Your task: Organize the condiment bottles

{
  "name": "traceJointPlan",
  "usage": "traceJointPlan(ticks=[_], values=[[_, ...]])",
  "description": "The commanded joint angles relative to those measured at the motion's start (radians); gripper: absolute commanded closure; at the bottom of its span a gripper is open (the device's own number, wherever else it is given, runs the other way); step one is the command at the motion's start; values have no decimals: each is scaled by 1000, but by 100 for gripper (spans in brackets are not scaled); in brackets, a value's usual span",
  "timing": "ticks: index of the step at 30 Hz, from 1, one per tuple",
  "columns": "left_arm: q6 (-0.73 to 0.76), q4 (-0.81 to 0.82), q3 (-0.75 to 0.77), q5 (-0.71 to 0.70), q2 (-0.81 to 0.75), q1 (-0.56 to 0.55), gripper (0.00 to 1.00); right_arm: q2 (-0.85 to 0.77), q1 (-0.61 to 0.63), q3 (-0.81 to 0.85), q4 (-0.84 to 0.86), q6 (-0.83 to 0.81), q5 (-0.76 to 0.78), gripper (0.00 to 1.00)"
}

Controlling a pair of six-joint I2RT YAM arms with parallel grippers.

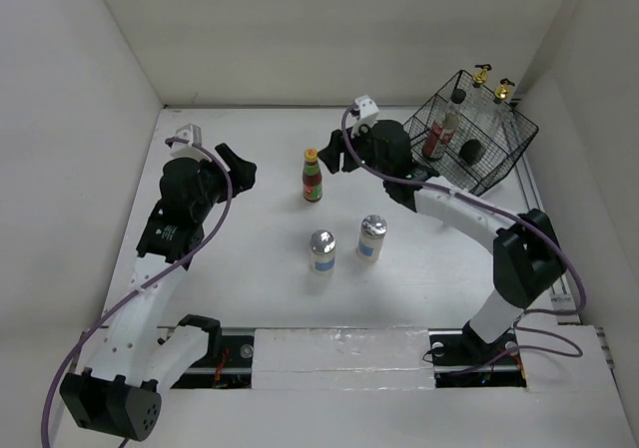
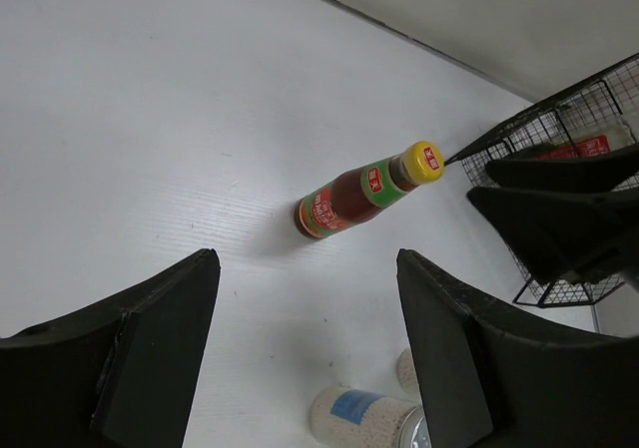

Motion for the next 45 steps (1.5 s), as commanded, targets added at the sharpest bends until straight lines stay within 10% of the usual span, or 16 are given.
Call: traceJointPlan(ticks=[1, 26, 32, 45], values=[[24, 0, 48, -11, -7, -6, 33, 41, -2, 83, -49, 2, -67, 34], [33, 18, 38, 40, -17, -6, 31, 292, 79, 304, -120, -37, 16, 43], [33, 27, 38, 58, -17, -6, 31, 292, 90, 304, -111, -37, 73, 60], [33, 46, 29, 110, -35, -6, 31, -190, 0, 64, 76, 54, 277, 75]])
